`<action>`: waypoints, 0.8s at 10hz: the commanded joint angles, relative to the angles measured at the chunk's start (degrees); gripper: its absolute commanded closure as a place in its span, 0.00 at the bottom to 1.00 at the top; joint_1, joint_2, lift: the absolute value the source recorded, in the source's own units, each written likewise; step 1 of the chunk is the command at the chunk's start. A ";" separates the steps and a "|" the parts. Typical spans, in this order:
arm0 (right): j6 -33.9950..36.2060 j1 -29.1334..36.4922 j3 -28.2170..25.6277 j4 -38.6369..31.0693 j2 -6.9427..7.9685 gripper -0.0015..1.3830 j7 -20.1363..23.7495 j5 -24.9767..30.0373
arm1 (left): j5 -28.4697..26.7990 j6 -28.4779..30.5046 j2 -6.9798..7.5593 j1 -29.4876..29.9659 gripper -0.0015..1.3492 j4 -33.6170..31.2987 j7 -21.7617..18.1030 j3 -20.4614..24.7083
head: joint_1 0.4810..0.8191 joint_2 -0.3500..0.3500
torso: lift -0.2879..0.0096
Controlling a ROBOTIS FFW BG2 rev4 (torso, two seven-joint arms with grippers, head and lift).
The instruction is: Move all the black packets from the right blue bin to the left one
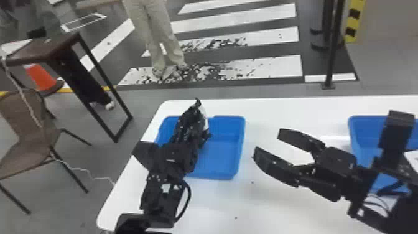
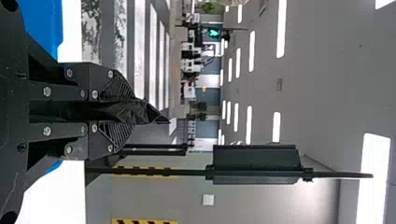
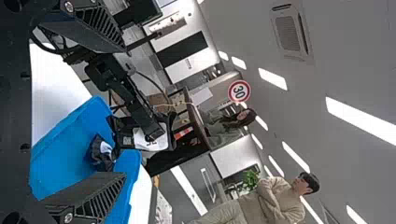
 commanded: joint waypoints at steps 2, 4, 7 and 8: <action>4.33 2.75 -6.40 -3.04 0.77 0.05 -0.61 3.61 | 11.18 -9.37 -0.01 0.15 0.06 4.57 -2.41 -1.41 | 0.63 1.00 | 0.50; 16.00 7.53 -16.56 -14.99 2.17 0.06 -6.50 10.35 | 12.78 -2.48 -1.07 9.15 0.23 -12.45 -2.77 0.42 | 0.63 1.00 | 0.50; 36.95 8.10 -25.93 -23.43 3.76 0.07 -14.85 16.75 | 13.70 3.56 -3.35 22.80 0.25 -30.59 -2.33 1.68 | 0.63 0.86 | 0.50; 43.99 7.67 -27.31 -25.54 4.02 0.07 -17.84 19.03 | 13.70 4.97 -3.44 24.48 0.25 -32.42 -2.33 1.11 | 0.63 0.79 | 0.50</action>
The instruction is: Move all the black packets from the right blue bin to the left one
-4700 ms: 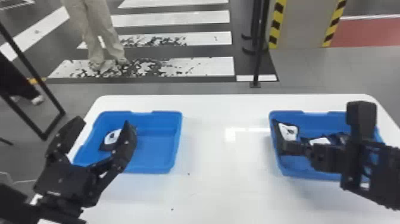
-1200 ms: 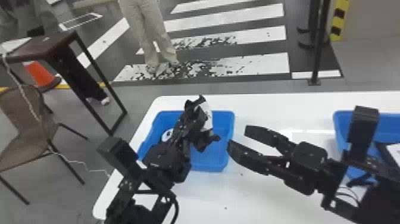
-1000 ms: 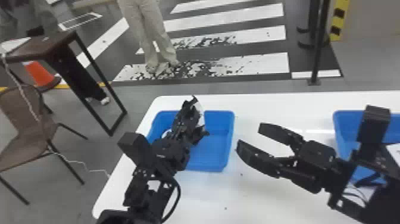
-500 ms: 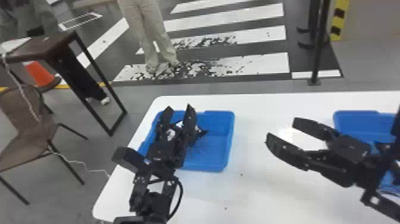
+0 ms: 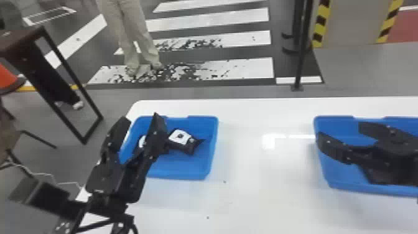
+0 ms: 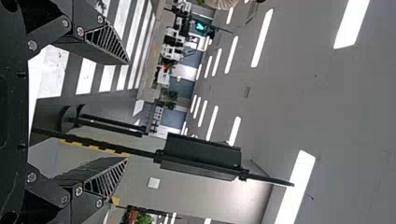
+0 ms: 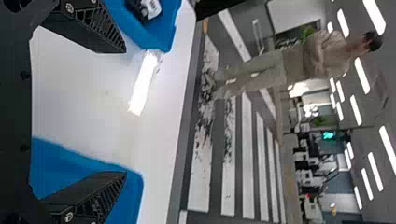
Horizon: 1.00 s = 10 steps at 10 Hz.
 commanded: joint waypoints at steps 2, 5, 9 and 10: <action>16.20 -2.65 -1.34 -3.07 0.25 0.06 -6.17 5.89 | -0.46 0.79 -0.12 1.42 0.25 -1.56 -0.10 -1.13 | 0.63 0.68 | 0.50; 19.85 -10.52 -1.34 8.04 0.25 0.07 -8.01 12.06 | -0.69 0.51 0.06 1.56 0.25 -1.56 -0.10 -1.47 | 0.63 0.54 | 0.50; 23.79 -16.99 -1.34 19.86 0.25 0.07 -8.01 12.64 | -1.14 -0.90 0.06 1.70 0.25 -1.56 -0.19 -1.70 | 0.63 0.42 | 0.50; 25.20 -17.83 -1.34 21.68 0.25 0.07 -8.01 12.64 | -1.26 -1.18 0.06 1.70 0.25 -1.56 -0.19 -1.70 | 0.63 0.41 | 0.50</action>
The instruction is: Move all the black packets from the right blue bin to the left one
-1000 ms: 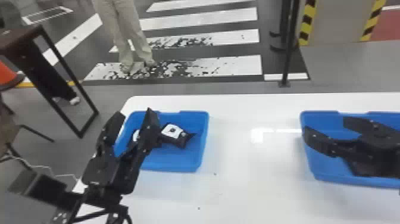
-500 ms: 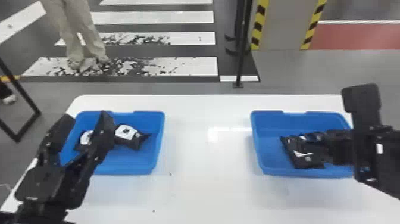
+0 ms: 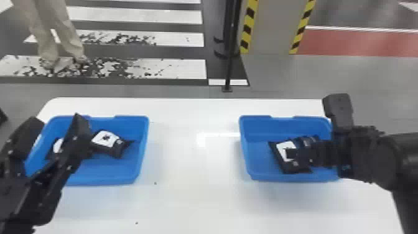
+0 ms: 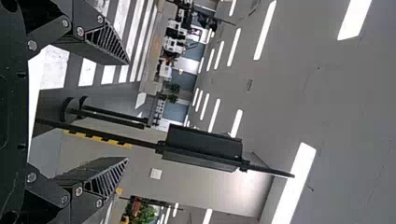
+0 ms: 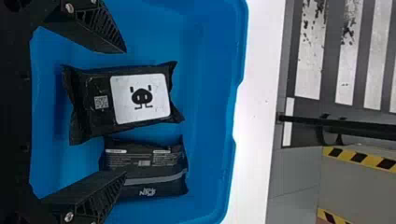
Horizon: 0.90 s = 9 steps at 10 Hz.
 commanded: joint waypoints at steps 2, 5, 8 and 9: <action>1.50 -1.82 0.00 3.82 0.00 0.07 0.01 -0.33 | -0.28 -0.74 -0.01 0.00 0.25 0.00 0.00 0.00 | 0.63 0.40 | 0.50; -0.33 -3.36 0.11 8.46 -0.09 0.07 0.01 -1.70 | -0.39 -1.16 -0.01 0.00 0.25 0.00 0.00 -0.11 | 0.63 0.39 | 0.50; -1.88 -4.77 1.60 12.39 -0.09 0.07 0.19 -2.27 | -0.39 -1.30 -0.01 0.00 0.25 0.00 0.00 0.00 | 0.63 0.40 | 0.50; -2.30 -5.19 2.17 13.52 -0.18 0.08 0.36 -2.38 | -0.39 -1.59 -0.01 0.00 0.25 0.00 0.00 -0.11 | 0.63 0.40 | 0.50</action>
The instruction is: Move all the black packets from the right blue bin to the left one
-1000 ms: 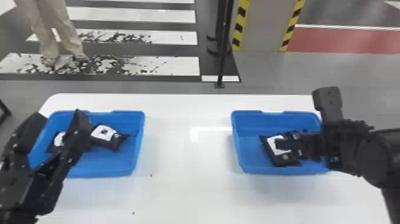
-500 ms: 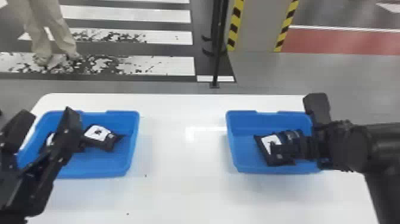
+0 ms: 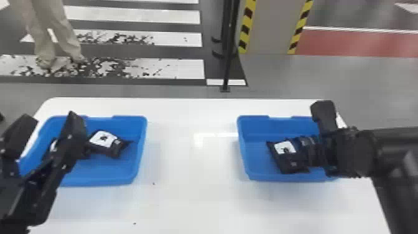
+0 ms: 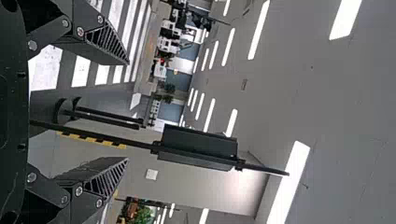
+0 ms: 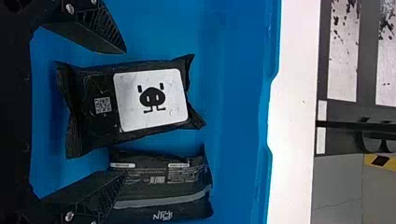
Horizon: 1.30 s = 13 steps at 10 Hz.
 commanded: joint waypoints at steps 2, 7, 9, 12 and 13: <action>-1.42 -0.98 1.59 2.99 -0.20 0.10 0.83 -0.87 | 0.00 -0.69 0.00 0.00 0.25 0.00 0.00 -0.04 | 0.63 0.42 | 0.50; -1.42 -1.68 2.96 5.52 -0.29 0.21 0.83 -0.64 | 0.12 -2.10 -0.09 0.14 0.25 0.28 0.00 -0.04 | 0.63 0.44 | 0.50; -3.39 -2.39 3.76 7.77 -0.55 0.55 1.97 -0.52 | 0.12 -3.08 -0.09 0.00 0.25 0.56 0.00 -0.04 | 0.63 0.44 | 0.50; -6.62 -0.70 3.76 4.68 -0.47 0.80 2.15 -0.64 | 0.23 -3.64 -0.09 0.14 0.25 0.70 0.00 -0.04 | 0.63 0.46 | 0.50; -10.00 0.85 2.73 3.69 -0.29 0.81 2.85 -0.98 | 0.23 -3.64 -0.09 0.00 0.25 0.84 0.00 -0.15 | 0.63 0.46 | 0.50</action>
